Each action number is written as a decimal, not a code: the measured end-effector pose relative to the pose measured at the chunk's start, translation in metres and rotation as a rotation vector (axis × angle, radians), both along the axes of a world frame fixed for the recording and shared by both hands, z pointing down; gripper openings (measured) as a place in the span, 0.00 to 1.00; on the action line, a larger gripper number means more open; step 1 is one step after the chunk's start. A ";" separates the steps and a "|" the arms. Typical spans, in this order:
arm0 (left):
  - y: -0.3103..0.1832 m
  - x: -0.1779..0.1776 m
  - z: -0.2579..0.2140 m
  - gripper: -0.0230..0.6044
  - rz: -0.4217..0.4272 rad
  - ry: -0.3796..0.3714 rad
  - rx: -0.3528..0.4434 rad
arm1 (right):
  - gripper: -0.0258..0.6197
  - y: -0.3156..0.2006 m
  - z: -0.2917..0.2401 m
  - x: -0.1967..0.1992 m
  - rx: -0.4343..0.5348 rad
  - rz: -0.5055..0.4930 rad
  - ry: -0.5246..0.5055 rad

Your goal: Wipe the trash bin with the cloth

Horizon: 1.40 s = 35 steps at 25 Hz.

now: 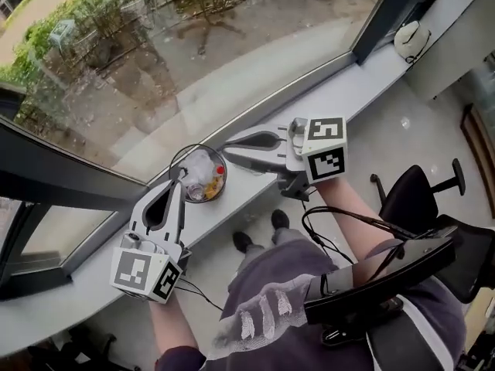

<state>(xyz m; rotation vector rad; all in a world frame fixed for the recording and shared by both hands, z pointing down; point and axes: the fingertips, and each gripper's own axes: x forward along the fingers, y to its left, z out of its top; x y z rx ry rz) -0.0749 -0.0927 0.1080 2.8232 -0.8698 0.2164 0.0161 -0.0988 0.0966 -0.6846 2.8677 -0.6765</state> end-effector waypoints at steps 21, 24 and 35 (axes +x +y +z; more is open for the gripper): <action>0.117 0.104 -0.031 0.03 -0.145 -0.086 0.056 | 0.04 0.100 -0.030 0.123 0.088 -0.144 -0.194; 0.132 0.104 -0.031 0.03 -0.155 -0.118 0.048 | 0.04 0.111 -0.031 0.114 0.080 -0.181 -0.208; 0.201 0.027 -0.020 0.03 -0.154 -0.149 0.087 | 0.04 0.181 -0.028 0.027 0.090 -0.234 -0.172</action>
